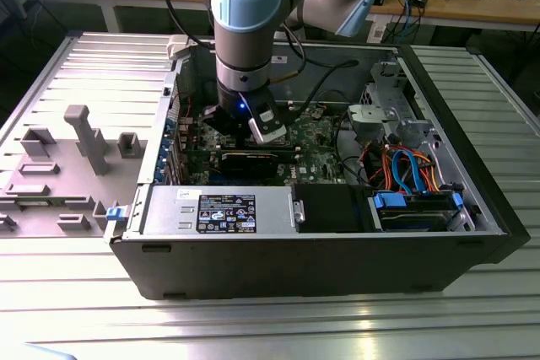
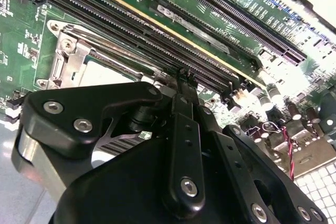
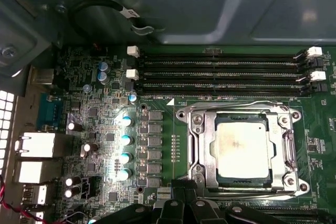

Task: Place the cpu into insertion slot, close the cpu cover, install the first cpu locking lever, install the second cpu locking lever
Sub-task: 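Install the second cpu locking lever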

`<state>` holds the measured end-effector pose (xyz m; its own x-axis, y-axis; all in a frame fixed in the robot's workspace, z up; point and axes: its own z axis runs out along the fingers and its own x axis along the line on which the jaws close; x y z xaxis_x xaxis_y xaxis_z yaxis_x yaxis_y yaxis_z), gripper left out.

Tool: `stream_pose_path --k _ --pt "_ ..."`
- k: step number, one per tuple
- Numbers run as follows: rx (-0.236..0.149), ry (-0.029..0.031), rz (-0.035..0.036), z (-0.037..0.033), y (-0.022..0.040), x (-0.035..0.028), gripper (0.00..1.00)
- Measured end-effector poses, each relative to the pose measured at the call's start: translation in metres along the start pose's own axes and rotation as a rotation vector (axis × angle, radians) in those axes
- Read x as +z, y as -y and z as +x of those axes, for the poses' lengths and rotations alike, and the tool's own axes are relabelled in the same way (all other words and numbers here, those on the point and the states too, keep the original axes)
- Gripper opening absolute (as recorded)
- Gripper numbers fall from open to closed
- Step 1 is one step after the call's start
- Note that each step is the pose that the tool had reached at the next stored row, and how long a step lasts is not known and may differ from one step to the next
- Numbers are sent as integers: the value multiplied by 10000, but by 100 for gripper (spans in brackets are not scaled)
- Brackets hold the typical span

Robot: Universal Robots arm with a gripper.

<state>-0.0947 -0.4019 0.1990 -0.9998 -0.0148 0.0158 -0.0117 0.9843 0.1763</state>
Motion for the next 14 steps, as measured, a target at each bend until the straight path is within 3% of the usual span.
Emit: stream_pose_path --k 6,14 --pt "1 -1 4 3 -18 -103 11" --pt "1 0 3 3 -20 -110 11"
